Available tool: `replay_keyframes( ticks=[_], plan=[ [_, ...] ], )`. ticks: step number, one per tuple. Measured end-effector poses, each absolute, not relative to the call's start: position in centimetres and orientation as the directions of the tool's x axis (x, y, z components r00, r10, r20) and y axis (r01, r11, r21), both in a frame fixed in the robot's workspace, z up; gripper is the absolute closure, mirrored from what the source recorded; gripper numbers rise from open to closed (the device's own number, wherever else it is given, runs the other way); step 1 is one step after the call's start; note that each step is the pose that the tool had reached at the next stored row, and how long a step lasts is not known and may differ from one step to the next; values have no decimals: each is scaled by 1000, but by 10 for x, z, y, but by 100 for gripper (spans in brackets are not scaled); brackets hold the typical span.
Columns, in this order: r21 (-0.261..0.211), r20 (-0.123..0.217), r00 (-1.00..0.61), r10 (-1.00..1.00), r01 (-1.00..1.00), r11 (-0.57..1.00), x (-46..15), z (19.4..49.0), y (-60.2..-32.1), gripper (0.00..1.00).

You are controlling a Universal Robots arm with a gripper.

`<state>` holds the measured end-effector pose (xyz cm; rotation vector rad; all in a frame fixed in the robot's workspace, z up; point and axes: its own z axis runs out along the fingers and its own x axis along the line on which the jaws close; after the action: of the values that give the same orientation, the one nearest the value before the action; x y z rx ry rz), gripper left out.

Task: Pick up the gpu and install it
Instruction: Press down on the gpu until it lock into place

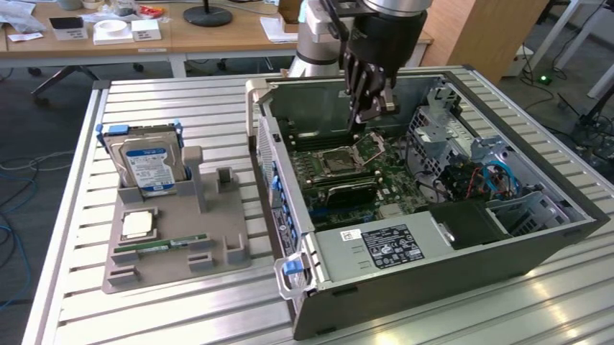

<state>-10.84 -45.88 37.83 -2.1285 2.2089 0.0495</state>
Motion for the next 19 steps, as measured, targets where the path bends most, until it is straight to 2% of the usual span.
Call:
replay_keyframes(
  ticks=[10,19],
  plan=[
    [-28,-76,-36,-996,-999,38,-108,374,-459,89],
    [-28,-75,-36,-997,-999,38,-108,359,-459,89]
  ],
)
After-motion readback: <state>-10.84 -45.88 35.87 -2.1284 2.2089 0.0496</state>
